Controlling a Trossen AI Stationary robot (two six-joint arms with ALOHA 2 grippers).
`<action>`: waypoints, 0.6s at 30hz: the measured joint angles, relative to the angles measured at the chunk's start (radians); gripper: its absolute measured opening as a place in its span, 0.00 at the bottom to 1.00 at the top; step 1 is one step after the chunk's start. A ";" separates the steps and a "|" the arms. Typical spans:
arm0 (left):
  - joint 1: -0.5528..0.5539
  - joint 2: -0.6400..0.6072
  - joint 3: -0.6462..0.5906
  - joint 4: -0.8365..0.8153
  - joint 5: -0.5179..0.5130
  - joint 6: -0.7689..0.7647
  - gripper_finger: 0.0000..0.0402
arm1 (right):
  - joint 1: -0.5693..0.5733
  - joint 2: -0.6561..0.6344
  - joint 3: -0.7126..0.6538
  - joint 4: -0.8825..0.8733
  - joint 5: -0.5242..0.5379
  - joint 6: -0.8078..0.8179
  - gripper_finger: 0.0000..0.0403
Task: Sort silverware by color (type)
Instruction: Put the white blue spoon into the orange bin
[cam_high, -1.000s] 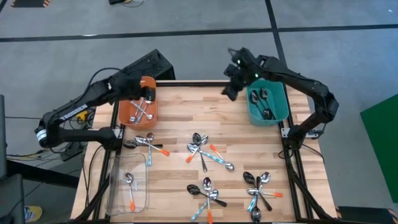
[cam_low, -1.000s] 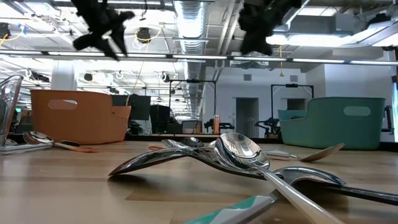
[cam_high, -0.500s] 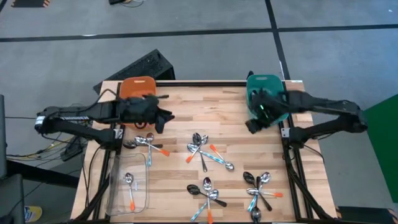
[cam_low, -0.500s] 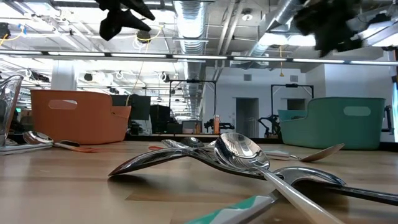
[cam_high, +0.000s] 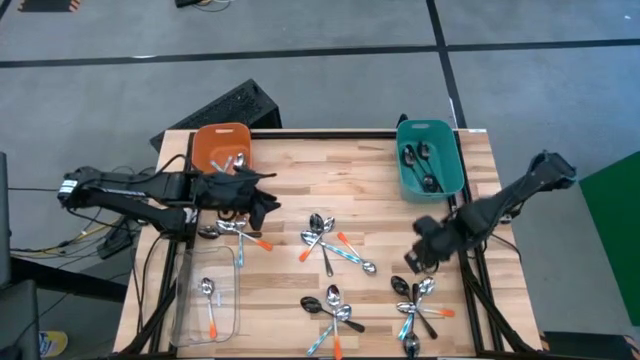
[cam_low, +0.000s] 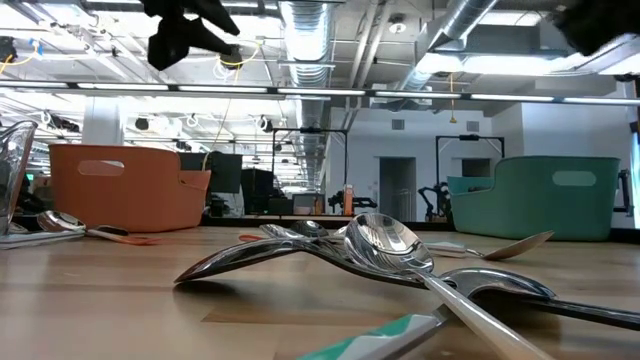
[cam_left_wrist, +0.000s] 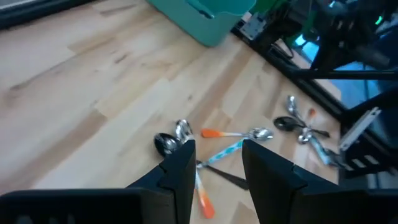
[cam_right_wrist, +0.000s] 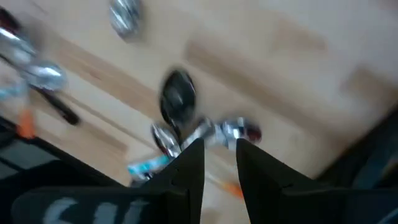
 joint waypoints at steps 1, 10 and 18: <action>-0.012 -0.004 0.000 0.004 -0.003 -0.005 0.29 | 0.025 0.025 0.000 0.004 -0.024 0.043 0.29; -0.113 -0.012 0.000 -0.007 -0.048 -0.006 0.29 | 0.124 0.216 0.000 0.097 -0.128 0.311 0.29; -0.171 -0.012 0.000 -0.034 -0.050 -0.054 0.29 | 0.157 0.374 0.000 0.192 -0.165 0.370 0.29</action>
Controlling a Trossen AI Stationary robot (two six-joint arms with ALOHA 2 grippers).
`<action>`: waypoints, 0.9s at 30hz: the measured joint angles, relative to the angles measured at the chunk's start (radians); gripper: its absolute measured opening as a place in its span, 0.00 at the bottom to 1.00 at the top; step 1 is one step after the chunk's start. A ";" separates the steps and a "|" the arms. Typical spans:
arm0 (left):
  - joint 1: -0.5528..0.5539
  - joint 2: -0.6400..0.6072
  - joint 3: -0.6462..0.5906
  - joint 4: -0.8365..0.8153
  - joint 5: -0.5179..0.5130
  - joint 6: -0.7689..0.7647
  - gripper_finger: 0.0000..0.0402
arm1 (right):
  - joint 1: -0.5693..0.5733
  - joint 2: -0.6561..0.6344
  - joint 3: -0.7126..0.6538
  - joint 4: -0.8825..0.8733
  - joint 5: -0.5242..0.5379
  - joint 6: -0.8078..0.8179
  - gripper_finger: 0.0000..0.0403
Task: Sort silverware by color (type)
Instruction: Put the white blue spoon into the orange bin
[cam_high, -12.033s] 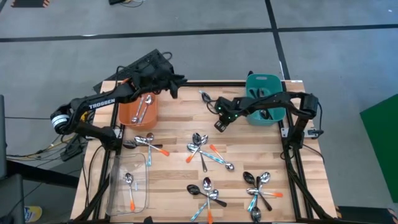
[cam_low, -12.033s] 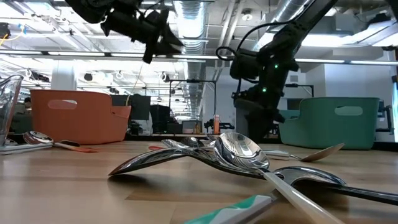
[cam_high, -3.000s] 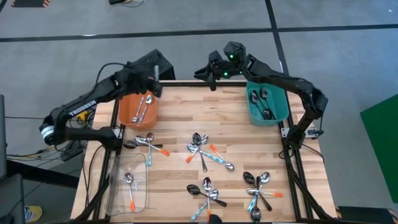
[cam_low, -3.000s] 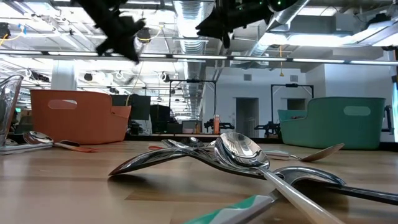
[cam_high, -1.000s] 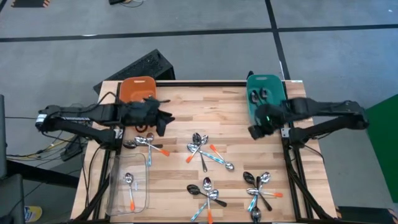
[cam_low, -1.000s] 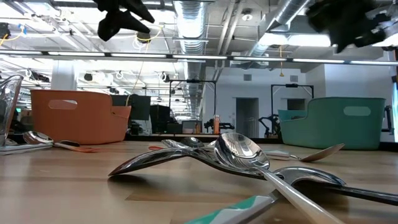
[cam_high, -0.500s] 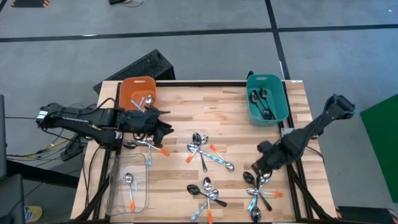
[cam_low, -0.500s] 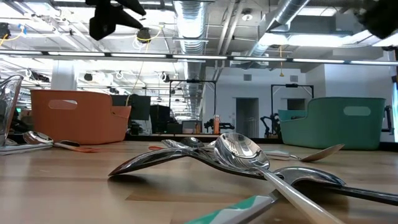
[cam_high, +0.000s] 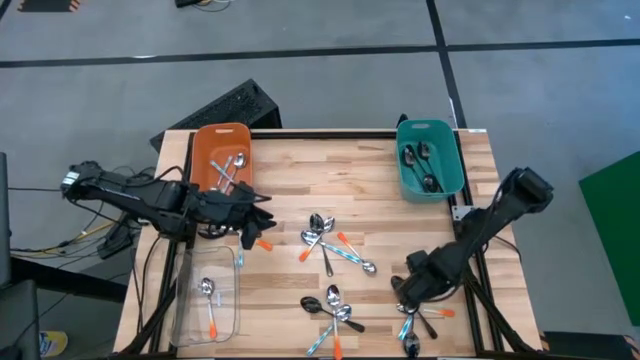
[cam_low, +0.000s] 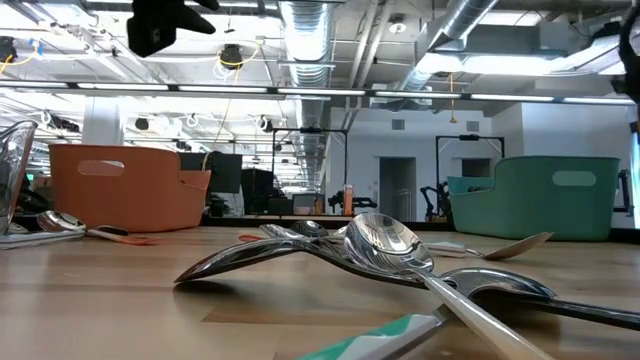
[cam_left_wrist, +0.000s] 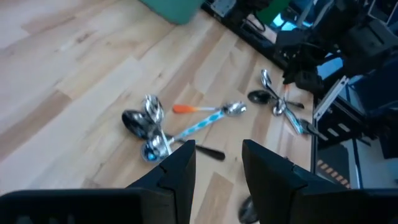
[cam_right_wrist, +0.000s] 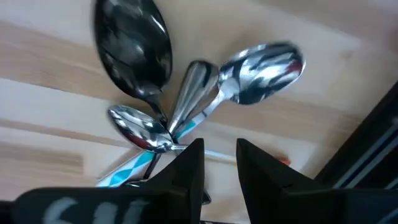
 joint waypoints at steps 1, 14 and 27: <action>-0.011 0.000 0.000 -0.012 -0.008 -0.012 0.29 | 0.004 0.019 0.000 0.011 -0.013 0.010 0.29; -0.085 0.000 0.000 -0.135 -0.101 -0.094 0.29 | 0.008 0.196 0.005 0.066 -0.064 0.076 0.29; -0.085 0.000 0.000 -0.139 -0.144 -0.081 0.29 | -0.003 0.178 0.009 0.002 0.060 0.088 0.29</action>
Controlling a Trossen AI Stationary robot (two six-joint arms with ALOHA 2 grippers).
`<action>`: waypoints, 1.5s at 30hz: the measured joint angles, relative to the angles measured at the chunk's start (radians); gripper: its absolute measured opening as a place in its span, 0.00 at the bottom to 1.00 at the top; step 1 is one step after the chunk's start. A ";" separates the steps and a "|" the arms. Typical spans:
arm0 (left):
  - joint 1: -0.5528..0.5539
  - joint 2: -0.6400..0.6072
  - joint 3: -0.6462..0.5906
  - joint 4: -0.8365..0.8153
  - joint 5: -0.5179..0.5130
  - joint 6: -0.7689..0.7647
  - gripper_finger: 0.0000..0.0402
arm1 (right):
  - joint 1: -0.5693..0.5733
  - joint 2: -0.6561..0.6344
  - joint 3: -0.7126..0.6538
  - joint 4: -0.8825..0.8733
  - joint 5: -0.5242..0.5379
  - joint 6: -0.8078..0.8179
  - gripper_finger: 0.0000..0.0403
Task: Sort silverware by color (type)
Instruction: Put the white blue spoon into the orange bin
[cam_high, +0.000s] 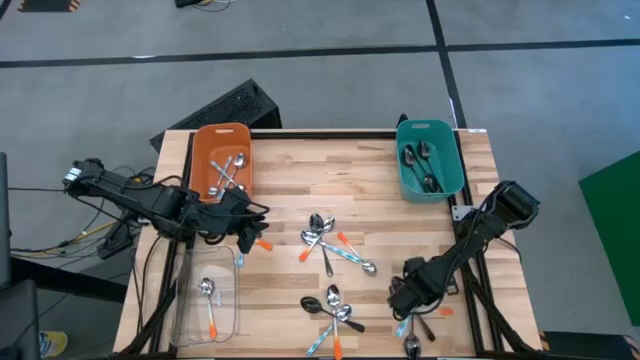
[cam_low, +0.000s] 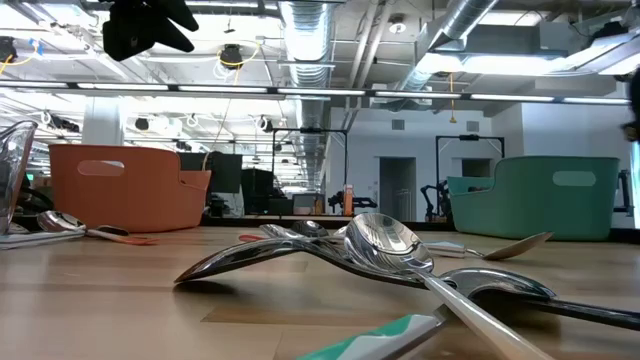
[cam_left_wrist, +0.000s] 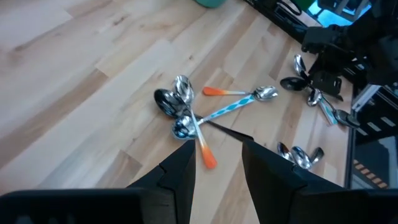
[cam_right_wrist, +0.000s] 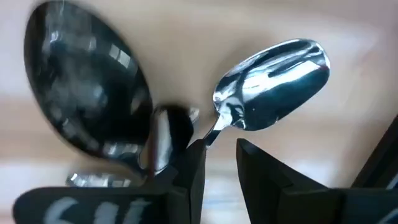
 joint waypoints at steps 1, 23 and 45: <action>0.000 0.000 0.000 0.000 -0.009 0.004 0.29 | -0.008 0.000 -0.001 -0.016 0.011 -0.023 0.29; -0.007 0.000 0.000 -0.021 -0.052 -0.050 0.29 | -0.153 -0.148 -0.003 -0.054 0.146 -0.117 0.29; -0.008 0.000 0.000 -0.020 -0.089 -0.078 0.29 | -0.105 -0.150 -0.114 0.095 0.246 0.184 0.42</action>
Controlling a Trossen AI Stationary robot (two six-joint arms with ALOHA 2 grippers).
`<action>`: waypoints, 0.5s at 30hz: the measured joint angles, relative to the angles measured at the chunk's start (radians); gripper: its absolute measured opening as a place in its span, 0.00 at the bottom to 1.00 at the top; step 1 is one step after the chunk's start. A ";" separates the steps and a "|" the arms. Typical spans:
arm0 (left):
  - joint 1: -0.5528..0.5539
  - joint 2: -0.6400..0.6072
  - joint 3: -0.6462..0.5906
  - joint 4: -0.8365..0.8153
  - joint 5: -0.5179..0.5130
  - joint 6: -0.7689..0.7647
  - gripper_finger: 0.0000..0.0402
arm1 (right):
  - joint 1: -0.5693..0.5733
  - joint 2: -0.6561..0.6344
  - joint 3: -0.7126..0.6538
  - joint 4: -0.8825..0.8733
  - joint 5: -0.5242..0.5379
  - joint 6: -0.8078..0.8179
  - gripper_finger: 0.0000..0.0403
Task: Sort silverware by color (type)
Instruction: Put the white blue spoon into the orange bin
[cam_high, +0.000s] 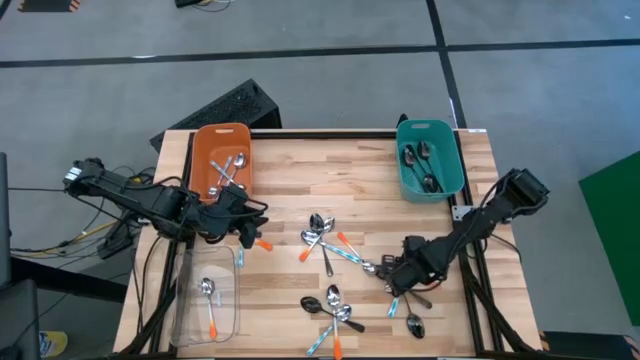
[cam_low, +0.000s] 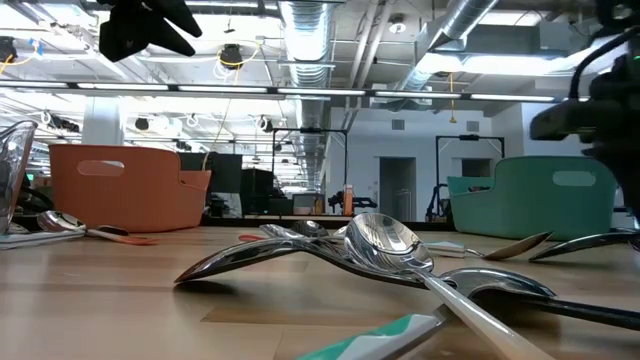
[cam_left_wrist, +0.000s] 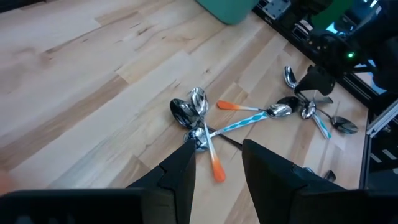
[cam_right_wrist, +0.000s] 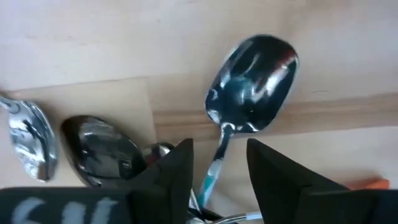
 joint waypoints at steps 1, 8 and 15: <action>0.000 0.000 0.000 0.000 -0.001 0.000 0.29 | -0.005 0.000 0.000 0.001 0.000 -0.009 0.42; 0.000 0.000 0.000 -0.037 -0.012 -0.002 0.29 | -0.011 0.000 -0.041 0.125 -0.028 -0.014 0.36; 0.000 0.000 0.000 -0.079 -0.027 -0.003 0.29 | -0.004 0.034 -0.047 0.118 -0.058 -0.001 0.30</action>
